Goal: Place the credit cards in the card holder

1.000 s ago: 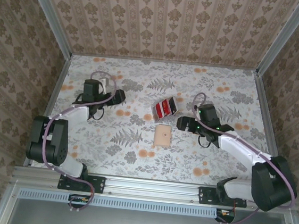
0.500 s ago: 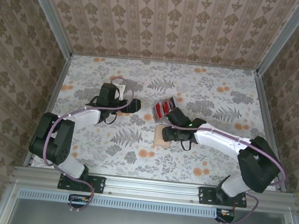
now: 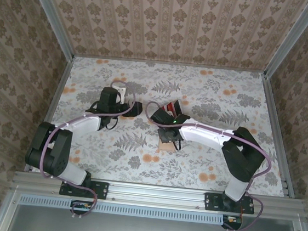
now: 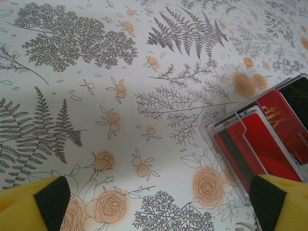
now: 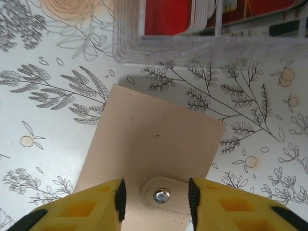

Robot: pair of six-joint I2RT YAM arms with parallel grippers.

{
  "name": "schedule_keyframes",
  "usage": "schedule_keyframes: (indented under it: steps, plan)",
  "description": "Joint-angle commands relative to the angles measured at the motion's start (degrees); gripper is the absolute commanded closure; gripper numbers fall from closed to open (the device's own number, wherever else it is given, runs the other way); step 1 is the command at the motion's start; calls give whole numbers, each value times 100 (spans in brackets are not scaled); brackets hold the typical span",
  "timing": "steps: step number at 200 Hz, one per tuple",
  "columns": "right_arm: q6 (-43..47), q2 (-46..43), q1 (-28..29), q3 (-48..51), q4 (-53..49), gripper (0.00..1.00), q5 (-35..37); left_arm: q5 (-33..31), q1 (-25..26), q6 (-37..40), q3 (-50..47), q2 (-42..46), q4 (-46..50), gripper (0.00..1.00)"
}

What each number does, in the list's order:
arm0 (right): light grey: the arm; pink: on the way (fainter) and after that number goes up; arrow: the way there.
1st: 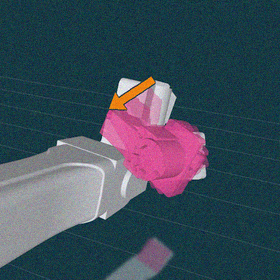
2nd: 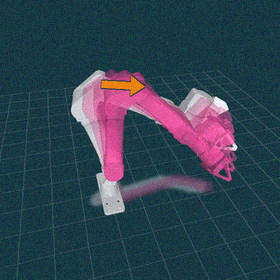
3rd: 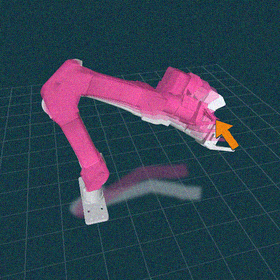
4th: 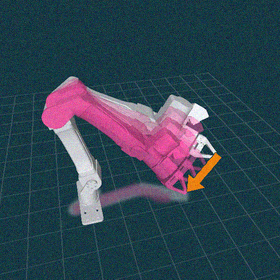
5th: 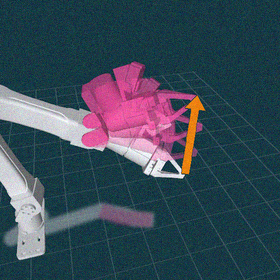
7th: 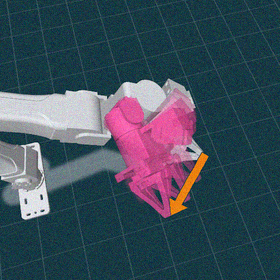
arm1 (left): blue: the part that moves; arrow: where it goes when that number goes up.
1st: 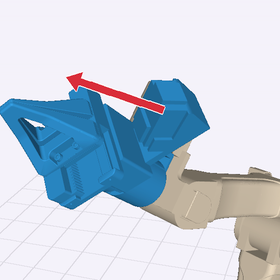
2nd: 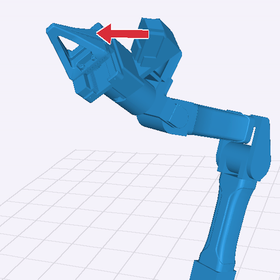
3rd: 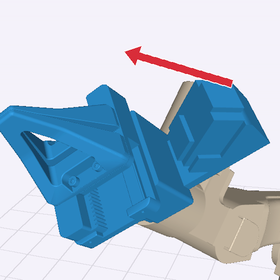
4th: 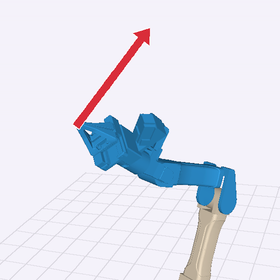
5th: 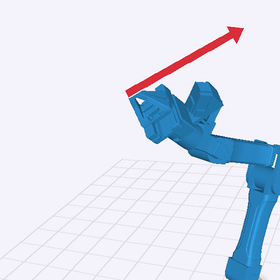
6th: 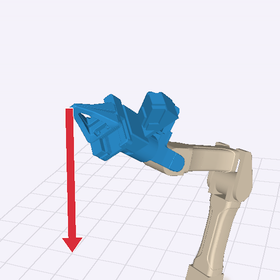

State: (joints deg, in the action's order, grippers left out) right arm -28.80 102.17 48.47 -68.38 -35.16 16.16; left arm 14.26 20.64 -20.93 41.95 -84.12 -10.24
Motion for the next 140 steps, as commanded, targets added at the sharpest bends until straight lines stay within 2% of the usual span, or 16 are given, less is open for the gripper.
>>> schedule_keyframes:
  steps: [1, 37, 55, 79, 106, 140]
  plan:
    - [-163, 204, 49, -185, -392, 59, 60, -104, 26, 158, -3, 114, 53, 0]
    - [-201, 473, 40, -143, -471, 60, 287, 57, 25, 38, -6, 53, -27, 0]
    - [-224, 566, 61, -202, -517, 69, 241, 52, 37, 53, 1, 3, -28, 0]
    - [-235, 471, 66, -65, -372, 87, 283, 32, 36, 55, 31, -8, 31, 0]
    - [-298, 235, 60, -35, -401, 94, 255, 10, 53, 56, 9, -14, -5, 0]
    - [-452, -465, 47, 369, -20, 97, 181, 105, 88, 53, 6, -43, -79, 0]
